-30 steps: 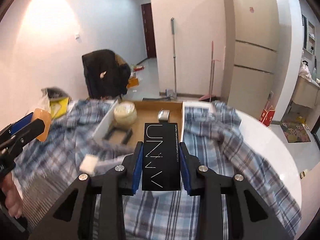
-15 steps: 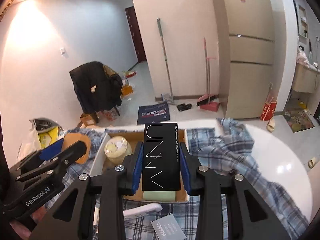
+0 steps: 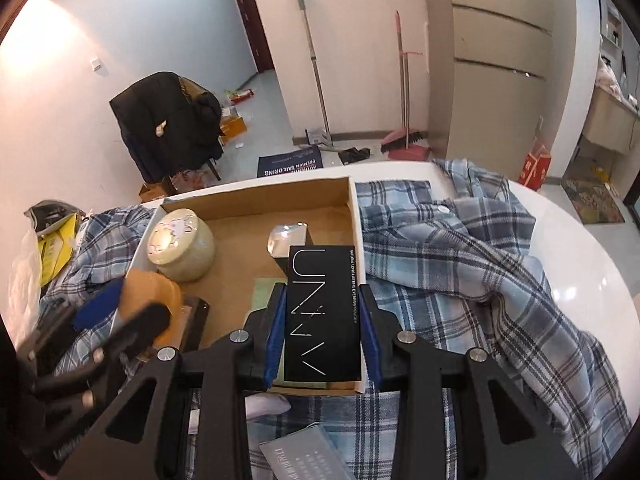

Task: Organize rigid objects
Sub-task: 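Carry both boxes into the cardboard box and open both tools to release them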

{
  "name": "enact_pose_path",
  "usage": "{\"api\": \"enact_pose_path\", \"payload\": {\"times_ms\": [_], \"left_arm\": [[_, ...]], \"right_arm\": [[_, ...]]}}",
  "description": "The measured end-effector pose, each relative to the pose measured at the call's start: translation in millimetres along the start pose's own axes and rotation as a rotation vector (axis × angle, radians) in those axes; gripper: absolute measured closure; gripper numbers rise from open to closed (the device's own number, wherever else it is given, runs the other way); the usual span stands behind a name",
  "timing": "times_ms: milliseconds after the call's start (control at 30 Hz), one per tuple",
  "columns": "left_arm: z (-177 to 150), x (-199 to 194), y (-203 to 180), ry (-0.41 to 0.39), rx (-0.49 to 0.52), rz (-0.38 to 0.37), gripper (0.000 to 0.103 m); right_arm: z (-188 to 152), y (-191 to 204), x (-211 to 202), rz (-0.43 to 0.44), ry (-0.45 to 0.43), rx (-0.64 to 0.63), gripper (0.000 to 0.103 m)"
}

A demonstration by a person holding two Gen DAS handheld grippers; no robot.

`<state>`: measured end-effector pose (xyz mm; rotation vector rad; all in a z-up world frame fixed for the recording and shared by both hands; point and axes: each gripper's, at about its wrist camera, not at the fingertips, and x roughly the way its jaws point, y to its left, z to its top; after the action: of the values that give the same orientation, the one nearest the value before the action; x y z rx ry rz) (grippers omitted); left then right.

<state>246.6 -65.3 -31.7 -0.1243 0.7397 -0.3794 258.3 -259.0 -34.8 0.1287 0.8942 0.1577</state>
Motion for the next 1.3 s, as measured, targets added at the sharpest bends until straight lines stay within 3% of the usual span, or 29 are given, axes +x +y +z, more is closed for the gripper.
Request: {"api": "enact_pose_path", "payload": {"times_ms": [67, 333, 433, 567, 667, 1000, 1133, 1300], "left_arm": [[-4, 13, -3, 0.044, -0.012, -0.018, 0.041], [-14, 40, -6, 0.116, 0.024, 0.061, 0.041], [-16, 49, -1, 0.162, 0.005, 0.058, 0.041], [-14, 51, 8, 0.153, -0.029, 0.025, 0.041], [-15, 51, 8, 0.145, 0.001, 0.097, 0.041], [-14, 45, 14, 0.147, -0.017, 0.081, 0.041], [-16, 46, 6, 0.147, 0.019, 0.098, 0.031], [-14, 38, 6, 0.116, 0.008, 0.075, 0.031]], "right_arm": [[1, -3, 1, -0.002, 0.003, 0.005, 0.071], [2, -5, 2, -0.008, 0.009, 0.005, 0.071], [2, -5, 3, -0.009, 0.017, 0.005, 0.071], [2, -5, 4, -0.014, 0.020, 0.005, 0.071], [1, -5, 5, -0.022, 0.020, 0.003, 0.071], [1, -2, 4, -0.005, 0.026, -0.009, 0.071], [1, -4, 2, 0.000, 0.024, -0.002, 0.071], [2, -9, 0, 0.045, 0.021, 0.032, 0.071]]}}
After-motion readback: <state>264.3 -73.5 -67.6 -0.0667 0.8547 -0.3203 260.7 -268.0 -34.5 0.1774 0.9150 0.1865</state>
